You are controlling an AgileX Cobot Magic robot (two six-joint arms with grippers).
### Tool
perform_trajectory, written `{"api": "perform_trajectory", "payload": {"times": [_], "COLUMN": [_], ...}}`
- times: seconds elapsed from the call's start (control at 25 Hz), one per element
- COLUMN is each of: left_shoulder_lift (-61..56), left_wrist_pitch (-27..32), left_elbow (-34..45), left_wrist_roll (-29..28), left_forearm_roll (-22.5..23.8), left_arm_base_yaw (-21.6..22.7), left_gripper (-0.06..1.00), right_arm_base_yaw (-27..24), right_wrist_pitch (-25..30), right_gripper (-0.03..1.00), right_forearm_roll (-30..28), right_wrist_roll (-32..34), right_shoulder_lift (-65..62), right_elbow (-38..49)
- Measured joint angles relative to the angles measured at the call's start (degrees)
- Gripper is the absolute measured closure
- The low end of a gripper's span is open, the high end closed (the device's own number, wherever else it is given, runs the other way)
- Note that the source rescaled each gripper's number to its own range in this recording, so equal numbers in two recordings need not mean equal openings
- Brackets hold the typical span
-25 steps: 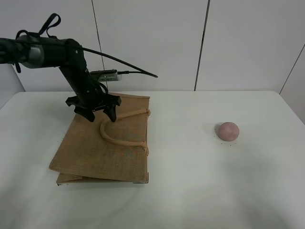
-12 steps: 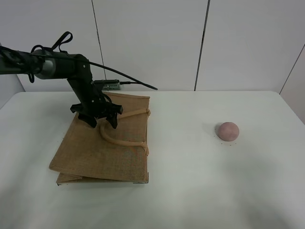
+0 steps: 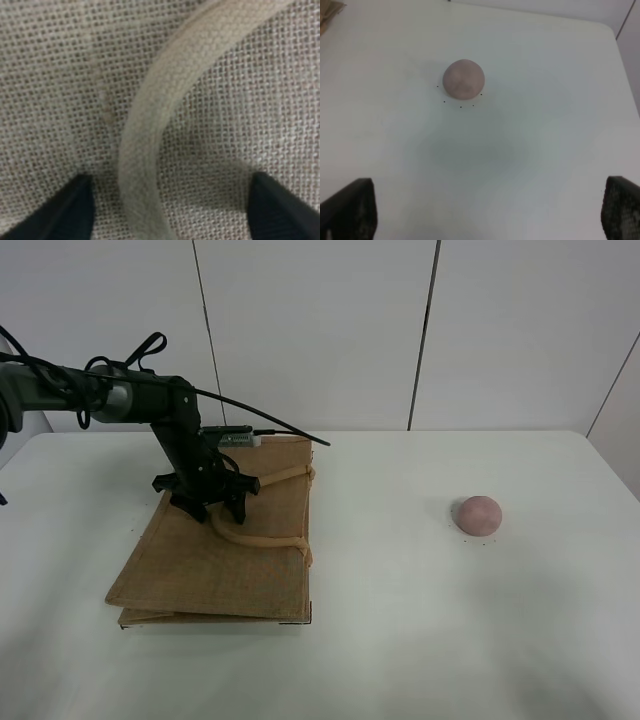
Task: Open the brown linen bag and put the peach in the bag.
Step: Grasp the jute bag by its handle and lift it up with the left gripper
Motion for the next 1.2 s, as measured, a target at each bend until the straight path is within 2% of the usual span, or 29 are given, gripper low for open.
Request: {"api": "perform_trajectory", "payload": {"times": [0.12, 0.32, 0.36, 0.52, 0.6, 0.76, 0.96, 1.08, 1.2], "left_shoulder_lift": [0.0, 0.0, 0.0, 0.02, 0.21, -0.19, -3.43, -5.78, -8.89], "left_wrist_pitch": [0.0, 0.0, 0.0, 0.85, 3.52, 11.86, 24.07, 24.21, 24.31], "left_elbow": [0.0, 0.0, -0.05, -0.75, -2.52, -9.71, -22.95, -30.04, -33.93], "left_wrist_roll": [0.0, -0.14, -0.26, -1.56, -1.81, -1.91, -1.37, -0.49, -0.36], "left_forearm_roll": [0.12, 0.42, 0.42, 0.9, 1.86, 5.48, 7.94, 8.3, 8.3], "left_arm_base_yaw": [0.02, 0.07, 0.07, 0.07, 0.07, 0.07, 0.07, 0.07, 0.07], "left_gripper": [0.33, 0.88, 0.94, 0.94, 0.94, 0.94, 0.94, 0.94, 0.94], "right_arm_base_yaw": [0.0, 0.0, 0.0, 0.0, 0.0, 0.0, 0.0, 0.0, 0.0], "right_wrist_pitch": [0.0, 0.0, 0.0, 0.0, 0.0, 0.0, 0.0, 0.0, 0.0], "right_gripper": [-0.03, -0.03, -0.03, -0.03, -0.03, -0.03, -0.03, -0.03, -0.03], "right_forearm_roll": [0.0, 0.0, 0.0, 0.0, 0.0, 0.0, 0.02, 0.02, 0.02], "right_wrist_roll": [0.0, 0.05, 0.05, 0.05, 0.05, 0.05, 0.05, 0.05, 0.05], "right_shoulder_lift": [0.0, 0.0, 0.0, 0.0, 0.0, 0.0, 0.0, 0.0, 0.0], "right_elbow": [0.0, 0.0, 0.0, 0.0, 0.0, 0.0, 0.0, 0.0, 0.0]}}
